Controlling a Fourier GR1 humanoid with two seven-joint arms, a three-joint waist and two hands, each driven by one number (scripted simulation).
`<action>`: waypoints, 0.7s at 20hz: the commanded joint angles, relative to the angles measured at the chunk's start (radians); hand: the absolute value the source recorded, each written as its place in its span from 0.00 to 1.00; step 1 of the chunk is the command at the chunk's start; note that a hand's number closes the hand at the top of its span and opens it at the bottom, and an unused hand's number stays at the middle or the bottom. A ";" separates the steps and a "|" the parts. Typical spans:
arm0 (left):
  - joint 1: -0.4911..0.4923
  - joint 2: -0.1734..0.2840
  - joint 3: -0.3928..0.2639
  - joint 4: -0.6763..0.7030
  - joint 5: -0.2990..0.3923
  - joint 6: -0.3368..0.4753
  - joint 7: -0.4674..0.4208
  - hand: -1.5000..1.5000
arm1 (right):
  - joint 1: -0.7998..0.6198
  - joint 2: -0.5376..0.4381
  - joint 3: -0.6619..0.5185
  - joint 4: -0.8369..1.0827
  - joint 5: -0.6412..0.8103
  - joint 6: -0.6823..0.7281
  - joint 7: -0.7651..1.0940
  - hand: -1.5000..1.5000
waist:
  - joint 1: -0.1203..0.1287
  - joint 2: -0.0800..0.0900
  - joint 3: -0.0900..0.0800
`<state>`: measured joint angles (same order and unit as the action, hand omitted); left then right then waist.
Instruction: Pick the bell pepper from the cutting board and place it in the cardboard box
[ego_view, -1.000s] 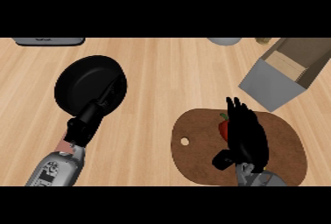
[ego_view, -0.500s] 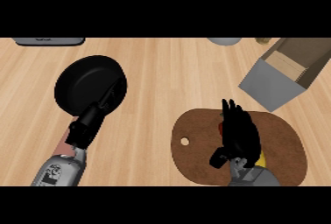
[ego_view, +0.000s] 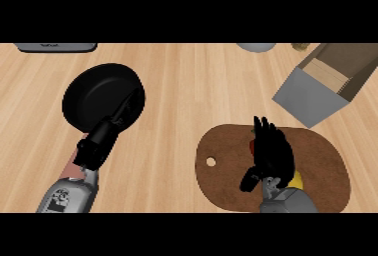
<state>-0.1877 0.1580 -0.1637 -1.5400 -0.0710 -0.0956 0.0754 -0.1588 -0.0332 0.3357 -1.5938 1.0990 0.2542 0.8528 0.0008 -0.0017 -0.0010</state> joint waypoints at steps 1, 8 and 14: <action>0.069 -0.043 -0.046 -0.006 -0.051 0.018 -0.048 0.50 | 0.070 0.010 0.037 0.067 0.057 -0.111 -0.035 0.00 | 0.000 0.001 0.001; 0.036 -0.029 0.017 -0.035 -0.037 -0.025 0.008 0.50 | 0.035 -0.014 -0.020 0.066 0.059 -0.029 -0.027 0.00 | 0.000 0.001 0.001; -0.022 -0.055 0.031 -0.036 -0.051 -0.015 0.054 0.50 | 0.017 -0.002 0.002 0.089 0.070 -0.014 -0.054 1.00 | -0.001 0.001 0.001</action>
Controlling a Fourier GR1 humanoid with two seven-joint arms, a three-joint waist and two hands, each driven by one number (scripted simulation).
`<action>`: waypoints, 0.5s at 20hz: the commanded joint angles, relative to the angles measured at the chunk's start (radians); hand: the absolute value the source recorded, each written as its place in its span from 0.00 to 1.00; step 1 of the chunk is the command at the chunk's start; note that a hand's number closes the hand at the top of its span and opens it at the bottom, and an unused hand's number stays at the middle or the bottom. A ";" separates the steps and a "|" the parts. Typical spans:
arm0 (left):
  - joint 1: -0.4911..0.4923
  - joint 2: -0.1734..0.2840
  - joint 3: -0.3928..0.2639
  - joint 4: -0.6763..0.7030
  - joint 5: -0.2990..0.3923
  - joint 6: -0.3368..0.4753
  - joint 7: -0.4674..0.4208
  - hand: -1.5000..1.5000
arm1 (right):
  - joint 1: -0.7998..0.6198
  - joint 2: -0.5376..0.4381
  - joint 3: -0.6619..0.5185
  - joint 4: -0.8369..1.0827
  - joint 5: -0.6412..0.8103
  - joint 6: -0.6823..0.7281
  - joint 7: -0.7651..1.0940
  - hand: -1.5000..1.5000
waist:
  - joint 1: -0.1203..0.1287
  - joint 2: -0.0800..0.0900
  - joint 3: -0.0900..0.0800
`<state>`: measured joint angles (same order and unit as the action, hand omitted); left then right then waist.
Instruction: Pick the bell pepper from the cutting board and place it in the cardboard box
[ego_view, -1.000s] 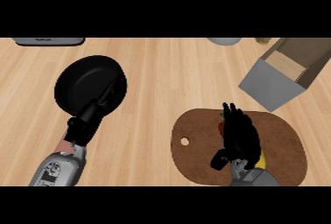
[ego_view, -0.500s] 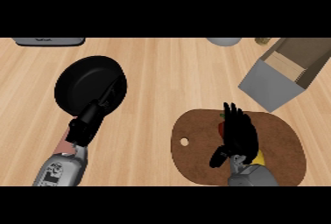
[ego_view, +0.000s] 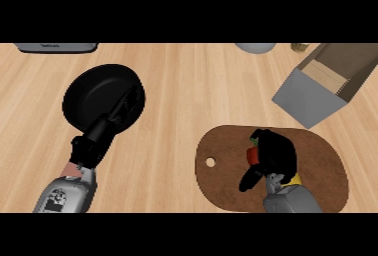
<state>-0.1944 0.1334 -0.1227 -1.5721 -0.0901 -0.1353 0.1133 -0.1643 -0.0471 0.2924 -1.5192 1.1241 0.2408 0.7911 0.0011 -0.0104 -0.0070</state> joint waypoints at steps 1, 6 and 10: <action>0.017 -0.037 -0.011 -0.020 -0.009 0.012 0.006 0.50 | -0.021 -0.016 0.005 0.085 0.035 -0.023 -0.048 1.00 | 0.001 0.010 0.007; 0.086 0.022 0.022 -0.039 -0.001 -0.040 -0.043 0.50 | 0.021 -0.021 0.068 0.021 0.118 -0.077 -0.040 1.00 | 0.002 0.009 0.007; 0.024 -0.007 0.013 0.036 -0.020 -0.016 -0.061 0.50 | 0.014 -0.246 0.059 0.010 0.000 -0.097 -0.437 1.00 | 0.000 0.013 0.009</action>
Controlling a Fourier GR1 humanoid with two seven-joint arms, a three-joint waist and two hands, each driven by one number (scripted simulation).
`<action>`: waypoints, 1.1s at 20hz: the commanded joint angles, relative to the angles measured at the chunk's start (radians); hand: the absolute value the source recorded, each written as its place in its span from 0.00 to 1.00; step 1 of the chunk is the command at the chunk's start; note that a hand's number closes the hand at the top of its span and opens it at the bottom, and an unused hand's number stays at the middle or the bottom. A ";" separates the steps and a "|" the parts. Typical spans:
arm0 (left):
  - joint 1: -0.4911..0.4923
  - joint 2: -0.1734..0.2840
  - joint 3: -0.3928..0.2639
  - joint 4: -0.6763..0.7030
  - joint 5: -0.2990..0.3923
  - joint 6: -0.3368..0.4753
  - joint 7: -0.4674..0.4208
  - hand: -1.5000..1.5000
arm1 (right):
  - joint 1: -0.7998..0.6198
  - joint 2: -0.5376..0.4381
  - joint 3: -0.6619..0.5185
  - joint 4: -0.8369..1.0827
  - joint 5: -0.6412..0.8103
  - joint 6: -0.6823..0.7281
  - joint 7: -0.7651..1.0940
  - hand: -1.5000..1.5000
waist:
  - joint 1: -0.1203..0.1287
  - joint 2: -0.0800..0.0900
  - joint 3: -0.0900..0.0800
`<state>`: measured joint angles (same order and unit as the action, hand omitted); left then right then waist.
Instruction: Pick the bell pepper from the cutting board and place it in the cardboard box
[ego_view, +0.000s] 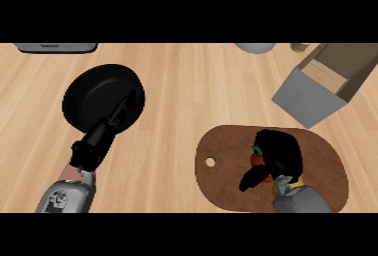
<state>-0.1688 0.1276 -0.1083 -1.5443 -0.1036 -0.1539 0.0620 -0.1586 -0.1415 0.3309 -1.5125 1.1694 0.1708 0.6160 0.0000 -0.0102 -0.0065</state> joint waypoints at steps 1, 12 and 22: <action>-0.005 -0.009 0.004 0.012 0.003 0.006 0.009 0.50 | 0.008 -0.193 0.063 -0.054 -0.077 0.017 -0.361 1.00 | -0.003 0.009 0.009; 0.019 -0.018 0.001 -0.011 -0.007 0.028 0.016 0.50 | 0.050 -0.587 -0.079 -0.198 -0.382 -0.150 -1.162 1.00 | -0.044 0.004 0.016; 0.011 -0.006 0.010 -0.012 -0.010 0.024 0.027 0.50 | 0.105 -0.875 -0.525 0.020 -0.937 0.083 -1.758 1.00 | -0.057 0.006 0.011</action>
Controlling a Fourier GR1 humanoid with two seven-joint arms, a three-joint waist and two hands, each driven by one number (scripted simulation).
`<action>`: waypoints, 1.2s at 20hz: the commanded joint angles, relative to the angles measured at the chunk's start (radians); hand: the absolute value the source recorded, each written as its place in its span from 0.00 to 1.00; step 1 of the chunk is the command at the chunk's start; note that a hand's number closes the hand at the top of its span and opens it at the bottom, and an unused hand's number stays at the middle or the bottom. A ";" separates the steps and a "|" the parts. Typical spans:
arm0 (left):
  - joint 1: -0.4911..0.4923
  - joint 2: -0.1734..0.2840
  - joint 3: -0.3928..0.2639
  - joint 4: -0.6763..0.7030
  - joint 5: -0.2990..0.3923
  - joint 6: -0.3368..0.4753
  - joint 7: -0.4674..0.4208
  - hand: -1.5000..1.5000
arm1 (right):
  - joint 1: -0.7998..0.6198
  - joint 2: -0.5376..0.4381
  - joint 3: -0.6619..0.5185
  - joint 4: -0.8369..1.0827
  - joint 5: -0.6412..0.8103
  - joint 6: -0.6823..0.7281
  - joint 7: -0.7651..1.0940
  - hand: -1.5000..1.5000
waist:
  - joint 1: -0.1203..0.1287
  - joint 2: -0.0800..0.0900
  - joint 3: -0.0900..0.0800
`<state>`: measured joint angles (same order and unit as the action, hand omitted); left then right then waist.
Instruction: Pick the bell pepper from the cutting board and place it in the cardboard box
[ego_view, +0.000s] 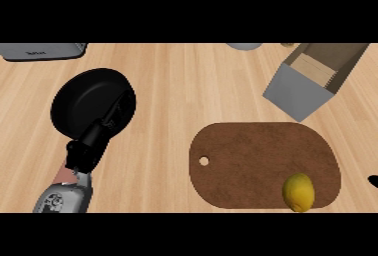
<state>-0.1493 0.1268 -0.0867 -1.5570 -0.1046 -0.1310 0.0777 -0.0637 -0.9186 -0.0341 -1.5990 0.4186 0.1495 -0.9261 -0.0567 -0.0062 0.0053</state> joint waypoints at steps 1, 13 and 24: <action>-0.007 0.021 0.016 0.006 0.000 -0.008 -0.006 0.50 | -0.003 -0.118 -0.209 0.142 -0.245 0.136 -0.229 1.00 | 0.004 0.003 -0.002; -0.039 -0.012 -0.025 0.027 -0.007 -0.031 -0.019 0.50 | -0.083 -0.348 -0.301 0.500 -0.457 0.332 -0.215 1.00 | 0.072 0.012 -0.005; -0.047 -0.057 -0.068 0.067 -0.055 -0.005 -0.056 0.50 | -0.364 -0.298 -0.081 0.601 -0.445 0.329 -0.047 1.00 | 0.106 0.019 -0.005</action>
<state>-0.2078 0.0908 -0.1339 -1.5285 -0.1316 -0.1525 0.0674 -0.3266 -1.2289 -0.1715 -1.0610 -0.0321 0.3403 -0.9219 0.0409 0.0100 0.0006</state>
